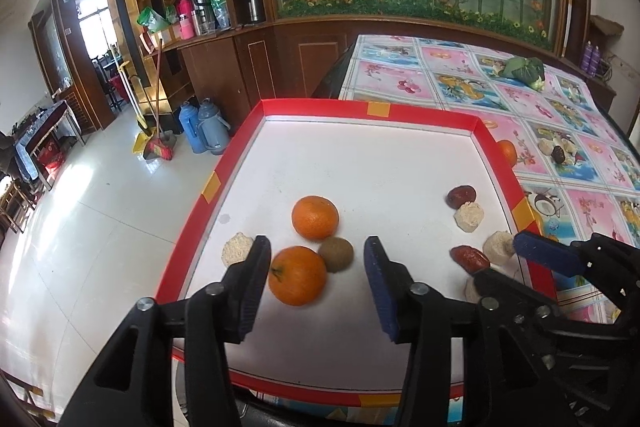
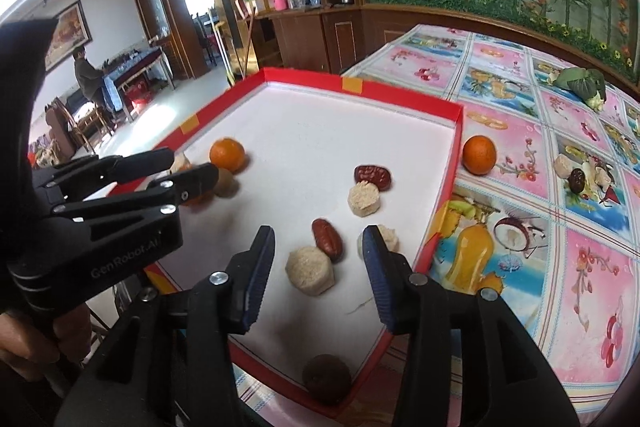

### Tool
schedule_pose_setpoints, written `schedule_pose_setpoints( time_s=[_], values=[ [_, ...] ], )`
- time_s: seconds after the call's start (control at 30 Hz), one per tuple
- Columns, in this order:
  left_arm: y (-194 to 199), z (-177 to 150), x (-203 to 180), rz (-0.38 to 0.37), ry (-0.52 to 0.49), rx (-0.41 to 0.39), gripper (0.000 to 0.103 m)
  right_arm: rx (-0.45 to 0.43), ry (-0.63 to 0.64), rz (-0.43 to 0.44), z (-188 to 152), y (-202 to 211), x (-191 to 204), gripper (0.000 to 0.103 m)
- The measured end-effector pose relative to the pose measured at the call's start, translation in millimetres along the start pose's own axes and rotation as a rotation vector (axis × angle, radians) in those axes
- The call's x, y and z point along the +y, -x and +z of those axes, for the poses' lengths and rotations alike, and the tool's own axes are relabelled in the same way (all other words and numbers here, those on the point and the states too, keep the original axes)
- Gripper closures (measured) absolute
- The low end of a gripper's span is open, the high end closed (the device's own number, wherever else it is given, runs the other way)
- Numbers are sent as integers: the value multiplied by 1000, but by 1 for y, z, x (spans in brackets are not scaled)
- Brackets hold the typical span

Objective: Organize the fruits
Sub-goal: 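Carry the brown fruit and beige piece into the white tray while both grippers open, then move both grippers back to the fruit row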

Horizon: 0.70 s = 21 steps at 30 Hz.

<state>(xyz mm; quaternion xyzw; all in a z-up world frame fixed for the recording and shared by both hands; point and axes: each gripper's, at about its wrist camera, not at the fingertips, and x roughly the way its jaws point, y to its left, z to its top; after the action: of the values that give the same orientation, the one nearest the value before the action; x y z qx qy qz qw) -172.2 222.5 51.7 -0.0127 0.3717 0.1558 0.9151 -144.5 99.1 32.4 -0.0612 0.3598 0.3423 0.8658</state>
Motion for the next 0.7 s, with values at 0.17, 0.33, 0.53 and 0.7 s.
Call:
schedule_pose_setpoints(
  time_s=[0.17, 0.33, 0.53, 0.7],
  values=[
    [6, 4, 7, 30, 17, -37, 36, -72, -108, -63, 6, 16, -32, 54],
    [5, 5, 14, 55, 43, -45, 33, -45, -201, -254, 9, 17, -74, 47],
    [4, 5, 12, 48, 46, -44, 32, 58, -231, -300, 9, 1, -88, 47],
    [7, 7, 11, 46, 46, -55, 32, 136, -193, -266, 3, -13, -79, 47]
  ],
)
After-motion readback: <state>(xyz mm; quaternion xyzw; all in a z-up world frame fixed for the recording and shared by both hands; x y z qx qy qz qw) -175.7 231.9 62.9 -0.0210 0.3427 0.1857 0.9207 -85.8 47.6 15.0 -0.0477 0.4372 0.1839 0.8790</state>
